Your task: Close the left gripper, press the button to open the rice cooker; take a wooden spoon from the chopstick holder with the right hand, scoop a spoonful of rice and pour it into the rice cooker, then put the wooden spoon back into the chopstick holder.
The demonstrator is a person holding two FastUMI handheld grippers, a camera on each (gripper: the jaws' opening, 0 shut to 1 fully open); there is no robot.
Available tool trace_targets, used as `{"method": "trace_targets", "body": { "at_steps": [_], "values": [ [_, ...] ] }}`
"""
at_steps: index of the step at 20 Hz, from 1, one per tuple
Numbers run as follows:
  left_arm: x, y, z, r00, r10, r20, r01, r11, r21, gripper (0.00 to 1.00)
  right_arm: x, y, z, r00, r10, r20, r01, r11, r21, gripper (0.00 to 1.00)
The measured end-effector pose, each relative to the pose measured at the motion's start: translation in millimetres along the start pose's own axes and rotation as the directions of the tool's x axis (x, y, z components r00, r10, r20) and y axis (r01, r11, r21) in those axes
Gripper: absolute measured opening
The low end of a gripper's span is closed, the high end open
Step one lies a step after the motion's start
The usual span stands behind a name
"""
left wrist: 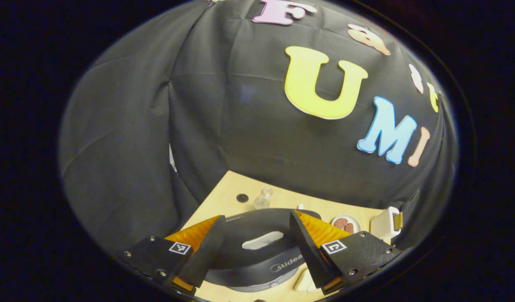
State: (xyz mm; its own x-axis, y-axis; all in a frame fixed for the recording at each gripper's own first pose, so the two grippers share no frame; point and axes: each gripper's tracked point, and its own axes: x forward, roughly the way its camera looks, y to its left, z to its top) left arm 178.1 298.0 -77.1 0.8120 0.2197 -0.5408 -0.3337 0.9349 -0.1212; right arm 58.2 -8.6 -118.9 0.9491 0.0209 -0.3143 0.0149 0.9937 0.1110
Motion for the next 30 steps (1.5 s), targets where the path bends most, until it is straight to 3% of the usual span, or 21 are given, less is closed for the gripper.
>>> {"method": "trace_targets", "body": {
  "at_steps": [4,8,13,14,18,22,30],
  "values": [
    [1.4,-13.3,-56.2,0.996,-0.019,-0.092,0.011,0.996,-0.087,0.97,8.9,-6.5,-5.6,0.999,0.051,-0.021,-0.051,0.998,-0.035,0.98],
    [1.5,-22.0,-109.0,0.982,-0.025,-0.187,0.030,0.999,0.023,0.96,11.9,-19.2,-18.3,0.997,0.059,-0.058,-0.061,0.997,-0.050,0.98],
    [16.5,-27.8,-157.2,0.956,0.048,-0.288,-0.021,0.995,0.096,0.96,10.6,-47.6,-31.5,0.996,0.049,-0.080,-0.050,0.999,-0.015,0.98],
    [19.6,-26.3,-165.6,0.953,0.068,-0.296,-0.037,0.993,0.109,1.00,8.6,-56.6,-36.8,0.995,0.039,-0.094,-0.040,0.999,-0.010,0.98],
    [30.0,-26.2,-188.4,0.944,0.147,-0.295,-0.094,0.978,0.186,0.96,2.4,-81.4,-49.6,0.990,0.059,-0.127,-0.057,0.998,0.015,0.98],
    [30.7,-23.4,-187.6,0.951,0.163,-0.264,-0.128,0.981,0.147,0.97,0.6,-101.9,-53.7,0.983,0.115,-0.141,-0.118,0.993,-0.009,0.98],
    [16.7,-26.7,-205.4,0.959,0.233,-0.163,-0.214,0.969,0.126,0.96,-4.5,-115.2,-72.6,0.943,0.257,-0.209,-0.276,0.959,-0.068,0.98]
  ]
}}
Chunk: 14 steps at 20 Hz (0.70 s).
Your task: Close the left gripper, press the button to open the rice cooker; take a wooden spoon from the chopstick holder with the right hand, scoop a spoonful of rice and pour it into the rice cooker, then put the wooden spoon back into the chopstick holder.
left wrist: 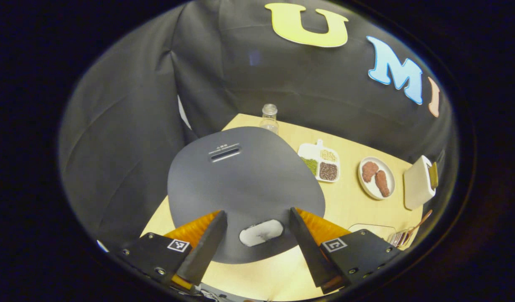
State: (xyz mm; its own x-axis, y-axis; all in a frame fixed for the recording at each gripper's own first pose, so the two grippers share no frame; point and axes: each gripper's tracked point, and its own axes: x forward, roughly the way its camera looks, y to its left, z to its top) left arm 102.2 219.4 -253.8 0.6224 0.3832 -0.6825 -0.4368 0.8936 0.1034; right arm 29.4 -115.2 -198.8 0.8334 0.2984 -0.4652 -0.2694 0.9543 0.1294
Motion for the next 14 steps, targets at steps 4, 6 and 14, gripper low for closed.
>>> {"method": "trace_targets", "body": {
  "at_steps": [4,6,14],
  "values": [
    [-54.6,-23.9,-29.2,0.992,-0.076,0.100,0.076,0.997,0.009,0.95,-0.7,4.0,12.9,1.000,-0.007,0.030,0.007,1.000,0.015,0.98],
    [-85.5,-21.1,-31.7,0.981,-0.088,0.174,0.074,0.994,0.086,0.96,-1.5,10.3,26.7,0.998,-0.022,0.058,0.021,1.000,0.023,0.98],
    [-291.5,-17.4,20.9,0.737,-0.236,0.633,0.181,0.972,0.152,0.94,-48.6,46.6,126.2,0.965,-0.053,0.259,0.070,0.996,-0.054,0.98]
  ]
}}
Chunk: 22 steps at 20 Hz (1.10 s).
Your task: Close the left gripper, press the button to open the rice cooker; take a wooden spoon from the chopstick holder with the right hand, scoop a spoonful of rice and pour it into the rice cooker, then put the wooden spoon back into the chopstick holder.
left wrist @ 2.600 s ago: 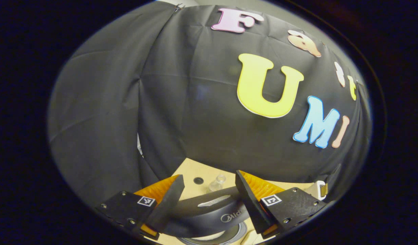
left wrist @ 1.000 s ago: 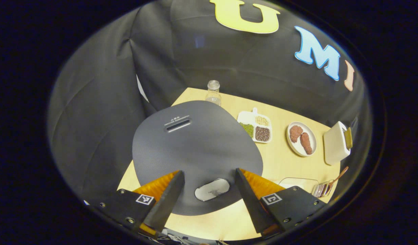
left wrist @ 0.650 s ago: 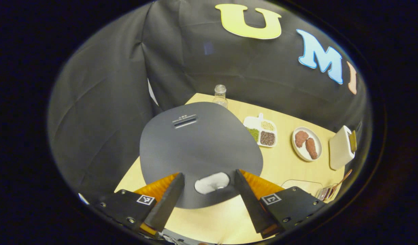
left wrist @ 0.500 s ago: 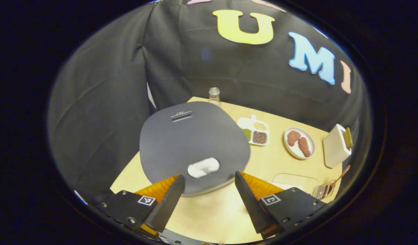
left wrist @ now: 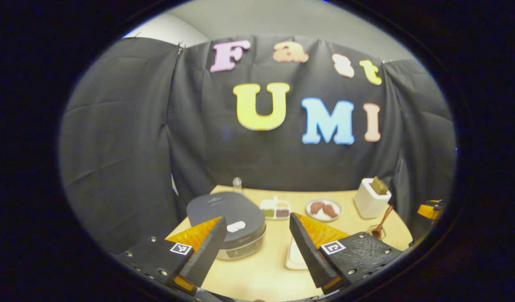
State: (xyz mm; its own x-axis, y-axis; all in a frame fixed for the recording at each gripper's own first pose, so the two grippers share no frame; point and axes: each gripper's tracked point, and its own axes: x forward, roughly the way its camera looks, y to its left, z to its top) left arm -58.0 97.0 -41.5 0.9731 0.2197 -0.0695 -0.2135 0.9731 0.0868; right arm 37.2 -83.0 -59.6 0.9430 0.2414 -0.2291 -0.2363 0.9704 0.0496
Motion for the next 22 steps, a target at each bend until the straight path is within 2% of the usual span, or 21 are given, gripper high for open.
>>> {"method": "trace_targets", "body": {
  "at_steps": [3,6,9,11,13,16,22],
  "values": [
    [-52.4,14.6,57.4,0.988,-0.009,0.153,0.010,1.000,-0.007,0.94,-20.7,-1.3,42.8,0.994,-0.037,0.107,0.046,0.996,-0.077,0.98],
    [-91.8,17.0,79.7,0.979,-0.031,0.201,0.036,0.999,-0.023,0.94,-49.4,2.1,70.8,0.980,-0.057,0.190,0.077,0.992,-0.097,0.98],
    [-119.2,19.5,78.4,0.976,-0.033,0.214,0.044,0.998,-0.047,0.94,-77.7,0.0,74.2,0.966,-0.092,0.242,0.112,0.991,-0.070,0.98],
    [-131.7,17.2,69.6,0.980,-0.022,0.197,0.035,0.997,-0.064,0.94,-88.0,-3.1,60.8,0.968,-0.114,0.221,0.125,0.991,-0.036,0.98],
    [-143.1,20.2,49.6,0.987,-0.001,0.162,0.012,0.998,-0.065,0.94,-91.7,1.4,55.0,0.976,-0.100,0.192,0.105,0.994,-0.013,0.98],
    [-154.0,13.1,43.7,0.987,-0.012,0.159,0.028,0.995,-0.094,0.94,-89.4,-0.4,68.0,0.974,-0.104,0.203,0.109,0.994,-0.015,0.98],
    [-165.5,18.7,30.5,0.991,0.015,0.132,-0.001,0.994,-0.108,0.95,-89.2,23.1,70.4,0.981,-0.039,0.191,0.046,0.999,-0.030,0.98]
  ]
}}
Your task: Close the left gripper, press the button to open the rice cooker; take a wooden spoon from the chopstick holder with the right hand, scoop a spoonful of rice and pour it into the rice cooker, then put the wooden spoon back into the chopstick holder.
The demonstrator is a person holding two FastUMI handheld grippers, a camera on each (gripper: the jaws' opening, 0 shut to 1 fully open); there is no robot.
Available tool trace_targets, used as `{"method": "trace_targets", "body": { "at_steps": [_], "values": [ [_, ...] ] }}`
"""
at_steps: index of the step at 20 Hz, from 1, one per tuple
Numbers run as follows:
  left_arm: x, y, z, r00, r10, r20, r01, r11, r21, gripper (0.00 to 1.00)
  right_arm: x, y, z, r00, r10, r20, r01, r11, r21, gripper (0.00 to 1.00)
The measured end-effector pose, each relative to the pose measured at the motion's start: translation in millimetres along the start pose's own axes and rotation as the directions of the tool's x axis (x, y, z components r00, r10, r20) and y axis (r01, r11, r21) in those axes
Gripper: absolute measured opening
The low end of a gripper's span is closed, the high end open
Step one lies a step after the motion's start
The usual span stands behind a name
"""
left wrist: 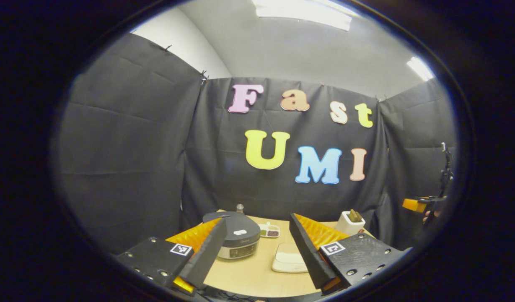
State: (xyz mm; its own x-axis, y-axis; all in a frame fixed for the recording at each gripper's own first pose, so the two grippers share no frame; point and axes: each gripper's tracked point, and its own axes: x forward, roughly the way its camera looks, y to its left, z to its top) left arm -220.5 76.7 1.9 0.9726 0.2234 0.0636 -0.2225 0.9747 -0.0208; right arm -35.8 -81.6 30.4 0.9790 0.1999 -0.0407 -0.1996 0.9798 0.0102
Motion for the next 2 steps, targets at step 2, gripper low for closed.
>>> {"method": "trace_targets", "body": {
  "at_steps": [2],
  "values": [
    [-6.3,0.9,-1.6,1.000,-0.008,-0.007,0.008,1.000,0.016,0.94,-1.2,5.9,1.1,1.000,0.011,0.005,-0.011,1.000,-0.002,0.98]
  ]
}}
